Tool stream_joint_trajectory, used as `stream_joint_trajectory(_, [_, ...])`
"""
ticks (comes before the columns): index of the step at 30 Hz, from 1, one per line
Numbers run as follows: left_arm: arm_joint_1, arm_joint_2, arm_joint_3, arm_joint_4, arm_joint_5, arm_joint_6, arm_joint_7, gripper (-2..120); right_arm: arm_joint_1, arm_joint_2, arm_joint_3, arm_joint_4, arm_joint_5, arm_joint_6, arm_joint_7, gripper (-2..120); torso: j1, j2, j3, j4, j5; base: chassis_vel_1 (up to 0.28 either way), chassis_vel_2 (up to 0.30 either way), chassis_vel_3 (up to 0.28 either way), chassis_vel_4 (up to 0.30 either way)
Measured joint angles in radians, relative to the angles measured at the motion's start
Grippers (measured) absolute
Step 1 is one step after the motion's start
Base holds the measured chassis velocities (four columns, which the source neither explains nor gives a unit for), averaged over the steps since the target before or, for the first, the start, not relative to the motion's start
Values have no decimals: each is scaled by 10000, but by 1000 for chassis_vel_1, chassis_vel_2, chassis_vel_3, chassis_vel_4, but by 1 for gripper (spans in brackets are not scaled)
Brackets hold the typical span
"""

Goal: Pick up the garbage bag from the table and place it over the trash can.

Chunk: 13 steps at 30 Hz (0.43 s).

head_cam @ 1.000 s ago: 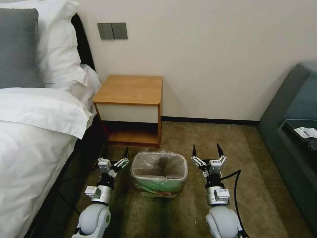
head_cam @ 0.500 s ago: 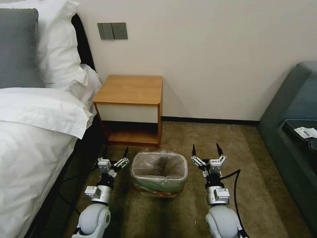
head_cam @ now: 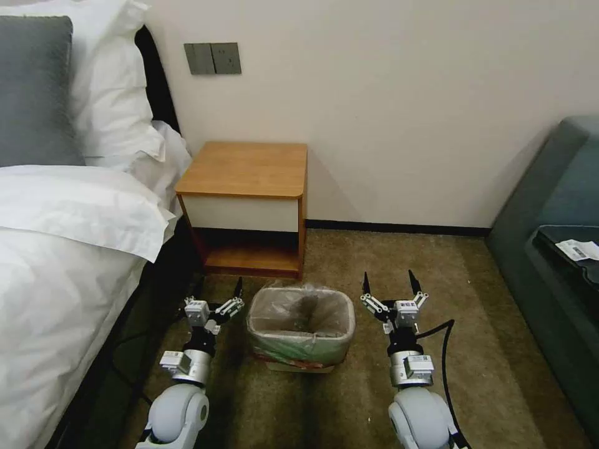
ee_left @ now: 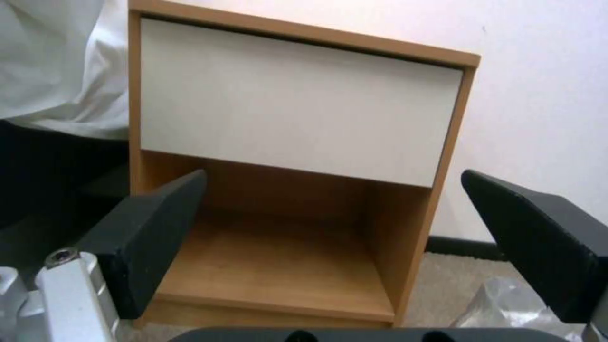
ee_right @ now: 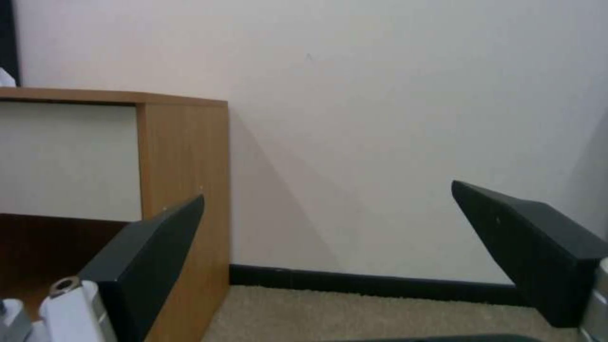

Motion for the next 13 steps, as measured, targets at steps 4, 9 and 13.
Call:
stream_joint_trajectory(4, [0, 0, 0, -2, 0, 3, -3, 100, 2, -2, -3, 1, 2, -2, 0, 100, 1, 0, 0, 0, 0, 0, 0, 0, 0])
stream_joint_trajectory(9, [1, 0, 0, -4, -1, 7, -6, 100, 2, -4, -4, 4, 5, -5, 0, 100, 0, 0, 0, 0, 0, 0, 0, 0, 0])
stream_joint_trajectory(13, [1, 0, 0, -5, -1, 8, -7, 100, 2, -4, -4, 7, 6, -6, 0, 100, 0, 0, 0, 0, 0, 0, 0, 0, 0])
